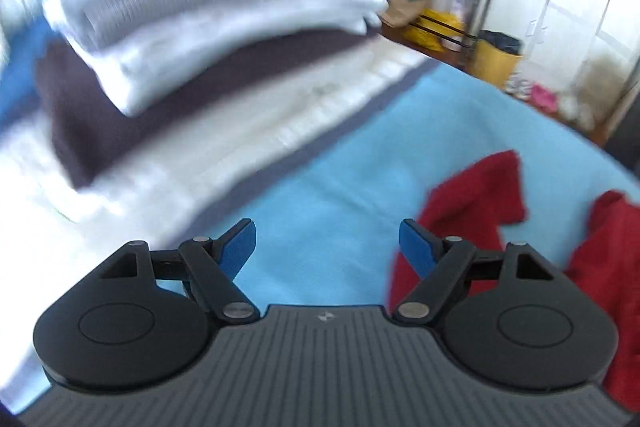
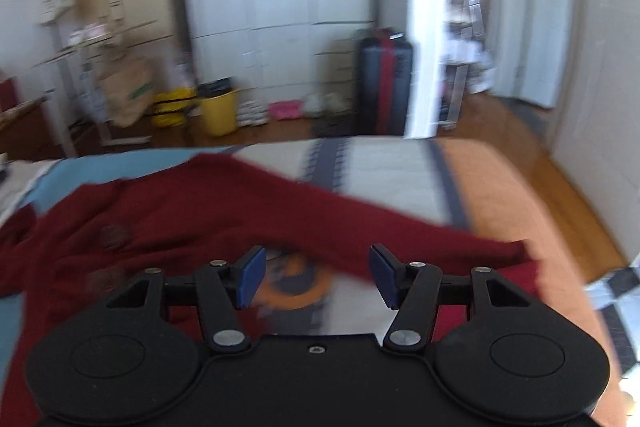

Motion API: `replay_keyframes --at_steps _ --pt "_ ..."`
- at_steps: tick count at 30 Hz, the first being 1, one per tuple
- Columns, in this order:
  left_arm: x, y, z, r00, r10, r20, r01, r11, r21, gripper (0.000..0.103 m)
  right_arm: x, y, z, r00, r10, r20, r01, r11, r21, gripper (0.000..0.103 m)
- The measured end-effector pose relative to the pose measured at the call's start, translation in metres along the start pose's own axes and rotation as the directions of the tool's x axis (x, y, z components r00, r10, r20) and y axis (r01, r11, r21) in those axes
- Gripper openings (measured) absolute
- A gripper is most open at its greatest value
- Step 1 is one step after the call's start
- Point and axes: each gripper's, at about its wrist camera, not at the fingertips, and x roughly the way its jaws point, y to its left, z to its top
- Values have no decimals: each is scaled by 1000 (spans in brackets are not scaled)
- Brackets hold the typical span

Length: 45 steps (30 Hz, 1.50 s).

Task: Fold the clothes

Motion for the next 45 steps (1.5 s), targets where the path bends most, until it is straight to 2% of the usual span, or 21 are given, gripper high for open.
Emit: replay_keyframes --at_steps 2,3,6,8,10,11,12,13,15,17,19,21,25,28,32,35,37,39,40,43,45 --pt "11 -9 -4 999 -42 -20 42 999 3 79 2 22 -7 993 111 -43 -112 994 -18 63" --pt "17 -18 -7 999 -44 -17 44 998 35 79 4 33 -10 987 145 -64 -147 989 -31 63" --pt "35 -45 -16 996 -78 -46 83 988 128 79 8 54 -17 977 178 -115 -188 979 -84 63" --pt "49 -55 -23 990 -109 -91 121 983 138 78 11 57 -19 976 169 -137 -186 975 -118 63" --pt "57 -63 -28 987 -119 -111 134 981 140 54 15 55 -22 977 153 -151 -173 976 -131 65" --pt "55 -68 -29 988 -119 -103 135 977 168 29 18 51 -23 977 145 -157 -164 979 -119 65" --pt "49 -74 -28 989 -119 -84 134 970 201 9 21 46 -25 977 137 -164 -155 982 -104 65" --pt "40 -78 -27 994 -103 -49 111 968 224 9 26 40 -27 976 129 -175 -145 986 -83 65" --pt "19 -81 -25 997 -29 73 10 969 245 8 35 28 -30 974 107 -198 -118 992 -41 65" --pt "-4 -73 -21 973 80 215 -128 968 217 8 42 17 -32 973 89 -215 -91 996 1 65" --pt "-20 -55 -16 940 183 288 -227 966 124 8 47 9 -31 971 82 -226 -75 996 41 65" --pt "-24 -31 -14 932 260 253 -274 961 23 8 51 5 -33 970 81 -230 -66 995 68 65" --pt "-12 -3 -22 945 311 98 -305 950 -66 9 52 6 -34 968 67 -240 -55 997 60 65" --pt "-13 -3 -23 928 357 105 -351 933 -74 12 52 8 -36 966 54 -251 -46 998 37 65" --pt "-33 -2 -15 882 412 227 -400 911 -97 31 52 10 -37 963 35 -268 -33 999 10 65" --pt "-35 0 -10 854 455 253 -452 889 -71 30 54 10 -39 961 24 -277 -24 1000 0 65" --pt "-33 3 -7 813 519 264 -528 848 -39 29 55 12 -39 960 0 -281 -6 1000 -20 65" --pt "-38 15 -4 780 569 260 -568 818 -87 27 55 14 -41 959 -34 -282 21 998 -51 65" --pt "-40 21 -2 782 572 248 -565 818 -106 27 55 16 -41 959 -42 -280 25 998 -64 65" --pt "-44 36 -2 850 492 190 -476 871 -124 27 54 19 -41 960 -42 -277 20 996 -82 65" --pt "-38 39 -3 906 403 134 -389 914 -119 29 54 22 -41 959 -40 -279 16 996 -90 65"
